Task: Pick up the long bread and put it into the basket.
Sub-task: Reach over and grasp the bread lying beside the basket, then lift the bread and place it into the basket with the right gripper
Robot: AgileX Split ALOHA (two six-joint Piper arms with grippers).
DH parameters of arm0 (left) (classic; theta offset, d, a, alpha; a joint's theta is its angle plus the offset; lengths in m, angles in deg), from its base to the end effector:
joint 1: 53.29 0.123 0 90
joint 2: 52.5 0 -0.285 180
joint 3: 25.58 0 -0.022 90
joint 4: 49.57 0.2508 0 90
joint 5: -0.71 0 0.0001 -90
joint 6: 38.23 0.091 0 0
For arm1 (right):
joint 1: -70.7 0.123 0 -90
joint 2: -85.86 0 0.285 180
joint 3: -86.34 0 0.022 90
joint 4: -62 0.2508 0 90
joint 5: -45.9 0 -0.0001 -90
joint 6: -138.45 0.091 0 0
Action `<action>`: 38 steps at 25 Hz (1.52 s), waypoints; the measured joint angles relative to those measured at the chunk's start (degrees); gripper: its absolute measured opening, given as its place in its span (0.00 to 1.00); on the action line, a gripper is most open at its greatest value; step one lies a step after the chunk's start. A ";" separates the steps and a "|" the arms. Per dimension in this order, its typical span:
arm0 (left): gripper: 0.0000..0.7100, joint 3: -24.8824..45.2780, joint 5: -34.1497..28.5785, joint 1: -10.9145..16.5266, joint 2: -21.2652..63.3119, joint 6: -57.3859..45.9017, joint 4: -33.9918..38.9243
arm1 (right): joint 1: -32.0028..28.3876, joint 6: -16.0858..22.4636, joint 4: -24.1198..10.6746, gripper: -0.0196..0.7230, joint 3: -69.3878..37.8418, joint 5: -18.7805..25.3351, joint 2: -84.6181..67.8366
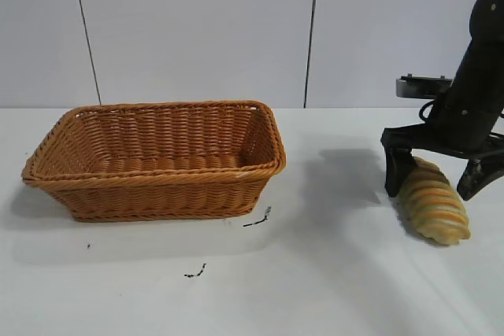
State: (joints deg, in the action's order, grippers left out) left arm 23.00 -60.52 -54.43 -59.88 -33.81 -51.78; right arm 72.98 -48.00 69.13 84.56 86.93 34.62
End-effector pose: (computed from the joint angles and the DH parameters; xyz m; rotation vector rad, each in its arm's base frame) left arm -0.0063 -0.0030 0.2766 0.1013 2.0422 -0.0104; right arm 0.3963 0.0232 0.1093 -0.0963 2.9875 0.1244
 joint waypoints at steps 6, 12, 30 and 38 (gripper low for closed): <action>0.97 0.00 0.00 0.00 0.00 0.00 0.00 | 0.00 0.00 -0.14 0.70 0.00 0.00 0.34; 0.97 0.00 0.00 0.00 0.00 0.00 0.00 | 0.00 0.00 -0.26 0.20 0.00 0.16 0.25; 0.97 0.00 0.00 0.00 0.00 0.00 0.00 | 0.00 -0.04 -1.69 0.19 23.59 18.09 -8.89; 0.97 0.00 0.00 0.00 0.00 0.00 0.00 | 5.16 -1.47 -3.68 0.19 33.41 22.03 -5.70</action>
State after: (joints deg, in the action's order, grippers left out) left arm 23.00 -60.52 -54.43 -59.88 -33.81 -51.78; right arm 78.15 -49.48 65.45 117.97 108.96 28.92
